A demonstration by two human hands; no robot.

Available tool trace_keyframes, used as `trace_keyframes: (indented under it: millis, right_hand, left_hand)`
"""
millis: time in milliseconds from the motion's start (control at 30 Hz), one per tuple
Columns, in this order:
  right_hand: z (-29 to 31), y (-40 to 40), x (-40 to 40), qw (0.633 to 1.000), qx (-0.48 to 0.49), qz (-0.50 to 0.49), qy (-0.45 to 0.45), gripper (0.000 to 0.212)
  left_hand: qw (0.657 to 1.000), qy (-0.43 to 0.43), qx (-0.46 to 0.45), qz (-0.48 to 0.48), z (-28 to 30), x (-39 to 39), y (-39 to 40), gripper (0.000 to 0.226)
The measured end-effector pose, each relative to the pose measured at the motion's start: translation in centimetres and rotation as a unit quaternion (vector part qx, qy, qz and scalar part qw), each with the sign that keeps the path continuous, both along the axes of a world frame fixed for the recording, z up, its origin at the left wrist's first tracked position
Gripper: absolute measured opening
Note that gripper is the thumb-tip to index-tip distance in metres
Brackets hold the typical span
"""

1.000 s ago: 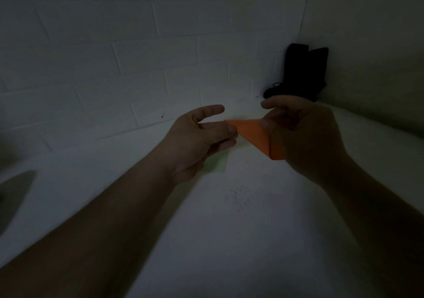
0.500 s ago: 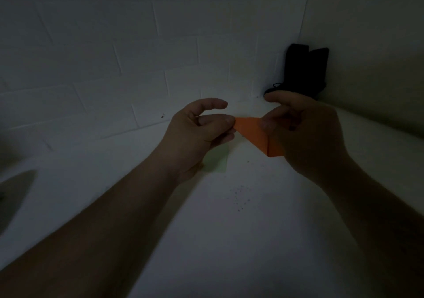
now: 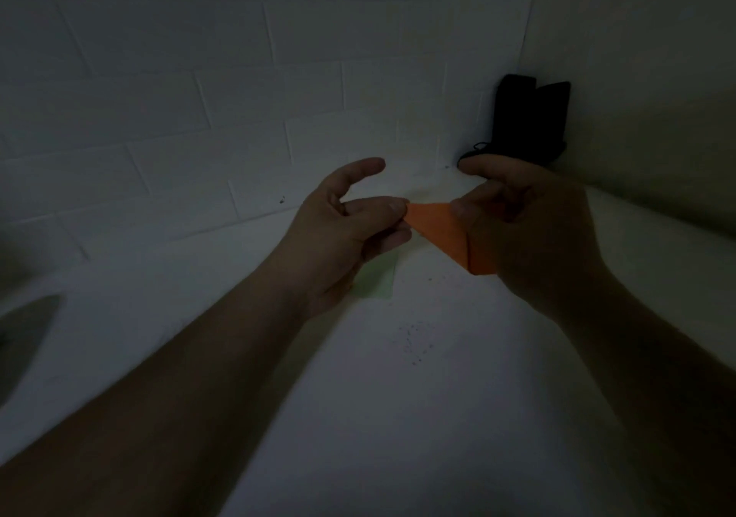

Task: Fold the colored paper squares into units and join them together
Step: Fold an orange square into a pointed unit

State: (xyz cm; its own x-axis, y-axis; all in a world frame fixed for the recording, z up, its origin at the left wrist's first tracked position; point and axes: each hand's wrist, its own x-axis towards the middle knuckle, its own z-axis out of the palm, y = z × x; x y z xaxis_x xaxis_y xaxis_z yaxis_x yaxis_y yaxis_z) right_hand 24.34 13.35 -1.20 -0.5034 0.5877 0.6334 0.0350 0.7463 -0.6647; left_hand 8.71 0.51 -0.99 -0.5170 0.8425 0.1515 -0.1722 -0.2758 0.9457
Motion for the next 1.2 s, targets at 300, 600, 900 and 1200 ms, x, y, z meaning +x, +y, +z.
trace_keyframes:
  millis: [300,600,900,1200]
  right_hand:
    - [-0.2,-0.2,-0.1,1.000,-0.027,0.015,-0.003,0.037]
    - [0.0,-0.1,0.1,0.987,0.029,0.052,-0.146,0.032]
    - [-0.3,0.2,-0.4,0.951,-0.286,0.114,0.020,0.043]
    - [-0.3,0.4,-0.6,0.916,-0.377,0.122,0.061,0.052]
  left_hand:
    - [0.999,0.032,-0.023,0.006,-0.3,0.7,0.2,0.070]
    - [0.976,0.205,-0.071,0.015,-0.5,0.2,-0.3,0.090]
    - [0.995,0.077,-0.062,-0.010,-0.5,1.6,0.3,0.075]
    - [0.995,0.038,-0.089,-0.026,-0.3,1.8,0.1,0.078]
